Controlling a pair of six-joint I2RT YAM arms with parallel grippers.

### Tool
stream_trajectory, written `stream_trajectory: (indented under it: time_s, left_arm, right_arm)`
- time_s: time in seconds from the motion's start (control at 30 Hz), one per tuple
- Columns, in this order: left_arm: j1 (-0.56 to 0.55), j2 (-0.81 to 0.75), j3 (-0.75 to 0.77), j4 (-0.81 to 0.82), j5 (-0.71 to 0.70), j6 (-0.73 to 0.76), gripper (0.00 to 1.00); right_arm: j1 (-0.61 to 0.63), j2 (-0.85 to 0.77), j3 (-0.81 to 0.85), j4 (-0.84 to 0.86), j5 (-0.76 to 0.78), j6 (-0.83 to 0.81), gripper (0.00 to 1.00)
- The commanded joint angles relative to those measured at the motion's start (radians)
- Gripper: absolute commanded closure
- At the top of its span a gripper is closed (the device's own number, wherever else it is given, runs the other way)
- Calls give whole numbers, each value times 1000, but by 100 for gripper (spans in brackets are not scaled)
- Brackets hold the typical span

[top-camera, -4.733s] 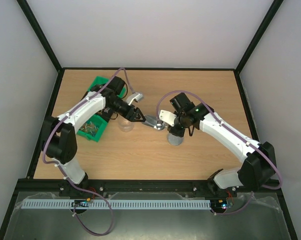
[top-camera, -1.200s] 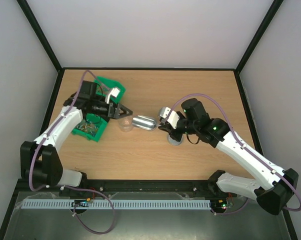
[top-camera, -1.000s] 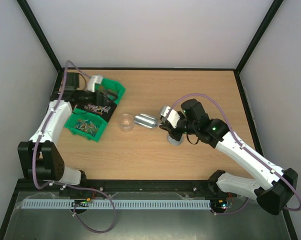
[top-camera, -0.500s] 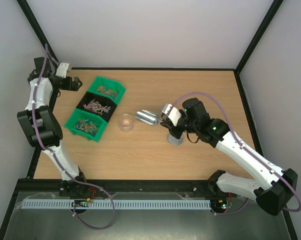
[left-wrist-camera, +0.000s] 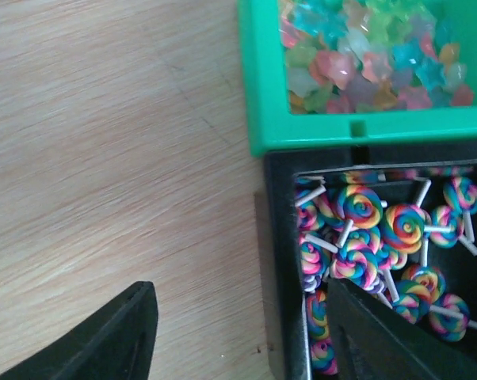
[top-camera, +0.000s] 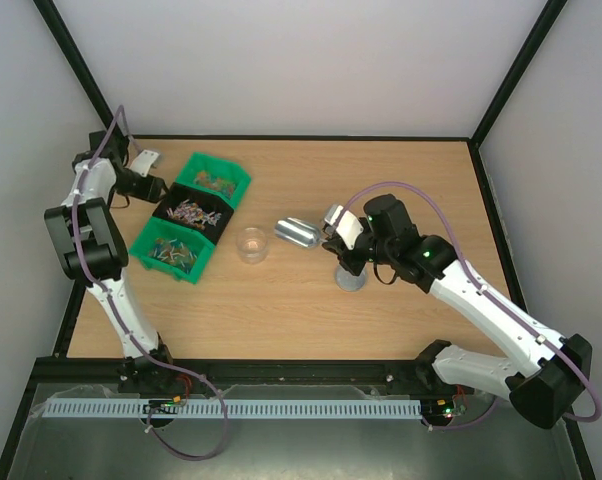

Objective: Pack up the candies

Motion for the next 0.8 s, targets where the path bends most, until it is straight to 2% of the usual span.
stream_trajectory:
  time_s: [0.0, 0.1, 0.4, 0.77]
  left_arm:
    - [-32, 8, -45, -10, 24, 50, 43]
    - [-55, 5, -66, -12, 36, 52, 53]
    - [-135, -61, -189, 36, 53, 47, 70]
    - [-288, -180, -361, 95, 94, 10, 72]
  right_arm:
    - [-5, 14, 32, 24, 12, 2, 99]
    - [-5, 17, 37, 19, 12, -2, 99]
    - [-5, 8, 34, 8, 17, -6, 99]
    - [-5, -1, 10, 5, 34, -10, 99]
